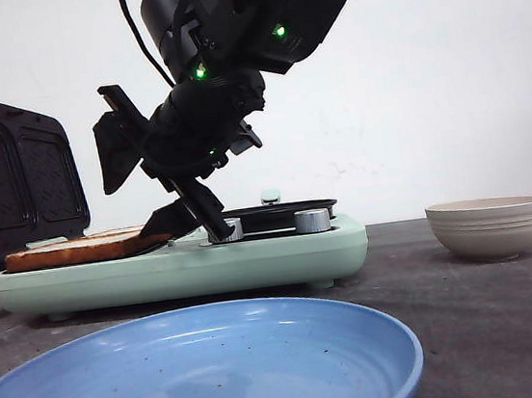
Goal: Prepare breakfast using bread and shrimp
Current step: 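Carry the slice with the right gripper and place it on the press, then open the right gripper and withdraw it from the press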
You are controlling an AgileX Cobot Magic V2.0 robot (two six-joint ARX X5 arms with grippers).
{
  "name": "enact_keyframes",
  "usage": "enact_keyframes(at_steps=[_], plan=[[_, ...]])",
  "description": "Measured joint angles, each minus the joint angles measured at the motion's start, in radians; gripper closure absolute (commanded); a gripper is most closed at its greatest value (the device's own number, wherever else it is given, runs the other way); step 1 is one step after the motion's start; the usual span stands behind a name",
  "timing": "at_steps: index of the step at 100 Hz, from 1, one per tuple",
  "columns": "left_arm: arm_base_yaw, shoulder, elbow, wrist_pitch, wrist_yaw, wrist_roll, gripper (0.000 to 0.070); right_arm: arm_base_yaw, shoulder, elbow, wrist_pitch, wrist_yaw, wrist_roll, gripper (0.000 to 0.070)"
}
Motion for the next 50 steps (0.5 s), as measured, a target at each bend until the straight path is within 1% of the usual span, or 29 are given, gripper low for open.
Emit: enact_keyframes(at_steps=[25,31,34,36,43,46,50], plan=[[0.0,0.0,0.0,0.003,0.0,0.0,0.07,-0.013,-0.005,0.0,-0.039,0.002,-0.056,0.0285],[0.0,0.0,0.0,0.008,0.0,0.0,0.07,-0.021,-0.019,0.0,-0.058,0.002,-0.08,0.0299],[0.0,0.0,0.0,0.01,-0.003,0.0,0.07,-0.027,-0.028,0.0,-0.061,0.001,-0.096,0.0334],[0.0,-0.001,0.0,0.01,-0.007,0.0,0.07,-0.032,-0.035,0.0,-0.062,-0.001,-0.109,0.0375],[0.0,-0.002,0.0,0.008,-0.039,-0.004,0.07,-0.059,-0.07,0.0,-0.083,-0.009,-0.164,0.0572],[0.0,-0.004,0.0,0.005,-0.063,-0.011,0.07,-0.076,-0.098,0.0,-0.106,-0.008,-0.203,0.0644],[0.0,-0.007,0.0,-0.002,-0.102,-0.027,0.07,-0.096,-0.135,0.0,-0.129,-0.008,-0.259,0.0696]])
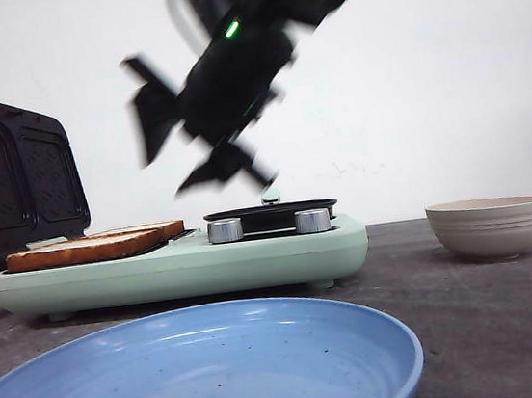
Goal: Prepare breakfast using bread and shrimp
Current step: 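Open the right gripper and withdraw it from the press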
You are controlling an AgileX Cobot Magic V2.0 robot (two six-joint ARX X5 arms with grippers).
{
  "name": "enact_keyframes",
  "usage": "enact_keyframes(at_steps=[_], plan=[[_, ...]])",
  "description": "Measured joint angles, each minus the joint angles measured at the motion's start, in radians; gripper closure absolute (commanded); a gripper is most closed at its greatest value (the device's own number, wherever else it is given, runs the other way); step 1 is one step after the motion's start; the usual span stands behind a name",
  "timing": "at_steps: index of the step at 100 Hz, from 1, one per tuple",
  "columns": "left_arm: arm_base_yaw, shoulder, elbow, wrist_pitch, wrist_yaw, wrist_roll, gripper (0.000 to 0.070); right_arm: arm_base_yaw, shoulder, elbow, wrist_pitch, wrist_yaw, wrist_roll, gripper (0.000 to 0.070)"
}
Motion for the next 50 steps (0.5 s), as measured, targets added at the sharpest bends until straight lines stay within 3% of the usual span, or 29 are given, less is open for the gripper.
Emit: enact_keyframes(at_steps=[13,20,31,40,50], plan=[[0.0,-0.003,0.0,-0.035,-0.149,-0.061,0.07,-0.054,-0.156,0.0,-0.111,0.013,-0.234,0.0698],[0.0,-0.003,0.0,-0.056,-0.199,-0.08,0.07,-0.062,-0.264,0.0,-0.224,0.073,-0.396,0.0697],[0.0,-0.002,0.0,-0.057,-0.226,-0.09,0.07,-0.07,-0.407,-0.016,-0.36,0.158,-0.608,0.0697],[0.0,0.009,0.0,-0.056,-0.232,-0.101,0.07,-0.085,-0.524,-0.094,-0.365,0.163,-0.736,0.0697],[0.0,0.063,0.001,-0.038,-0.229,-0.117,0.07,-0.106,-0.652,-0.227,-0.334,0.167,-0.814,0.0697]])
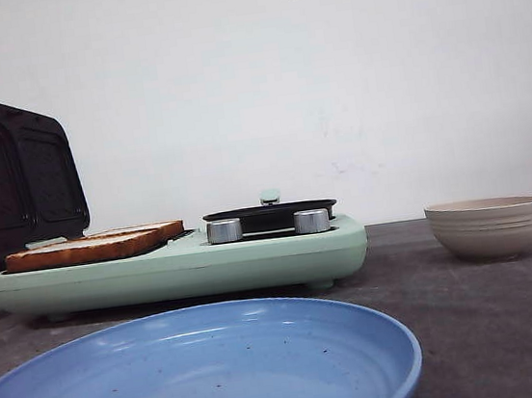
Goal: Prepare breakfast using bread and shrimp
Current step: 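Open the right gripper and withdraw it from the press, then push the press lid down over the bread with the left gripper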
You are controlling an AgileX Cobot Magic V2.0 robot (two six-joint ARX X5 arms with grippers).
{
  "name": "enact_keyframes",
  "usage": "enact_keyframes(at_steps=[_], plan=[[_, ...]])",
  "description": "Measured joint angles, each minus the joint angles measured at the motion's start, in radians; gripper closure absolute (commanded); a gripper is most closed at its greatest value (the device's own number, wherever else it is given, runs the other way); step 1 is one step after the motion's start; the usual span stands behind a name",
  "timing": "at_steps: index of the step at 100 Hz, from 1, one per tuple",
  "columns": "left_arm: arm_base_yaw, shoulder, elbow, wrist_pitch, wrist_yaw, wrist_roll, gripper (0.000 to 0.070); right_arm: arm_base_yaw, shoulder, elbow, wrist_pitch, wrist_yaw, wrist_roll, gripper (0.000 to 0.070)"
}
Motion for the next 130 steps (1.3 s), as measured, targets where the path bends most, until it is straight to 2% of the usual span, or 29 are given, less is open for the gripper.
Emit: enact_keyframes(at_steps=[10,25,42,50,75,97,110,114,124,127,130], plan=[[0.0,0.09,0.0,0.069,0.03,-0.015,0.07,-0.011,-0.124,-0.142,0.037,0.005,-0.037,0.0697],[0.012,0.232,0.0,0.256,0.022,-0.013,0.07,-0.002,-0.307,-0.312,0.034,-0.032,-0.059,0.0697],[0.077,0.386,0.003,0.5,0.002,-0.013,0.07,-0.002,-0.492,-0.433,0.021,-0.048,-0.035,0.0697],[0.109,0.467,0.038,0.518,0.003,-0.013,0.07,-0.002,-0.577,-0.47,0.02,-0.058,-0.014,0.0697],[0.34,0.673,0.33,0.255,0.023,-0.013,0.07,-0.002,-0.772,-0.486,-0.087,-0.134,0.023,0.0697],[0.593,0.84,0.658,-0.043,0.222,-0.013,0.07,-0.002,-0.872,-0.486,-0.19,-0.131,0.045,0.0697],[0.695,0.958,0.78,-0.243,0.336,-0.014,0.0694,-0.002,-0.917,-0.486,-0.224,-0.129,0.047,0.0697],[0.717,0.99,0.803,-0.301,0.372,-0.014,0.0638,-0.002,-0.926,-0.486,-0.236,-0.129,0.048,0.0697],[0.767,1.052,0.834,-0.401,0.464,-0.035,0.0377,-0.002,-0.942,-0.486,-0.261,-0.127,0.066,0.0697],[0.781,1.064,0.835,-0.41,0.492,-0.041,0.0342,-0.002,-0.946,-0.486,-0.27,-0.127,0.071,0.0697],[0.795,1.074,0.837,-0.414,0.52,-0.045,0.0342,-0.002,-0.949,-0.486,-0.278,-0.127,0.073,0.0697]])
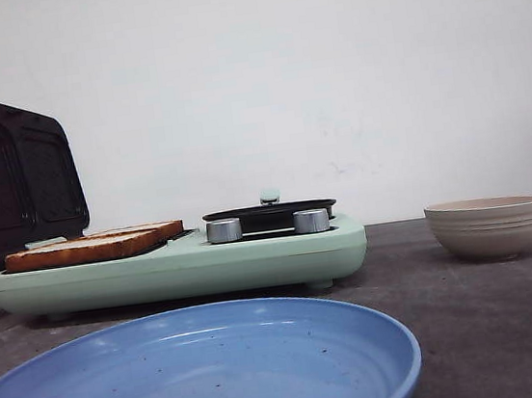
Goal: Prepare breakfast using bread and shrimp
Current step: 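Push the press lid down over the bread with the left gripper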
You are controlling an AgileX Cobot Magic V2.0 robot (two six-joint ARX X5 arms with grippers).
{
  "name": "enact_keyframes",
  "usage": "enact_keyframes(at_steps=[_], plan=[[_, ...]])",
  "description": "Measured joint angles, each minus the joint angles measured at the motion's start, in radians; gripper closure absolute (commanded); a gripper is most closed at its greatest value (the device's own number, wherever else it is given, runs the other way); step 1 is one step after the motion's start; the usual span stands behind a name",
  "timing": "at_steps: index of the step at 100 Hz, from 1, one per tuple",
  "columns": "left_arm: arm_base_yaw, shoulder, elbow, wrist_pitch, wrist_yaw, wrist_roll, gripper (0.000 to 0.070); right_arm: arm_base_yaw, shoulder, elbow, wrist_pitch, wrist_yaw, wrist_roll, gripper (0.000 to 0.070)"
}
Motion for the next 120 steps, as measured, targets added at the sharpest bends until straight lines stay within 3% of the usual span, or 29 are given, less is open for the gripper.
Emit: enact_keyframes(at_steps=[9,43,64,87,93,105,120], plan=[[0.029,0.021,0.002,-0.006,0.063,-0.007,0.0342,0.0,-0.004,0.0,-0.019,0.0,0.003,0.0697],[0.112,0.098,0.008,0.021,0.084,-0.013,0.0342,0.0,-0.004,0.0,-0.026,-0.025,0.075,0.0697],[0.117,0.188,0.008,0.021,0.195,-0.017,0.0343,0.0,-0.004,0.0,-0.042,-0.026,0.093,0.0697],[0.111,0.232,0.008,0.039,0.21,-0.033,0.0349,0.0,-0.004,0.0,-0.042,-0.026,0.128,0.0697],[0.109,0.238,0.008,0.039,0.21,-0.04,0.0368,0.0,-0.004,0.0,-0.042,-0.026,0.132,0.0697],[0.109,0.24,0.008,0.039,0.215,-0.044,0.0518,0.0,-0.004,0.0,-0.042,-0.026,0.139,0.0697],[0.098,0.24,0.008,0.024,0.22,-0.051,0.0524,0.0,-0.004,0.0,-0.042,-0.026,0.147,0.0697]])
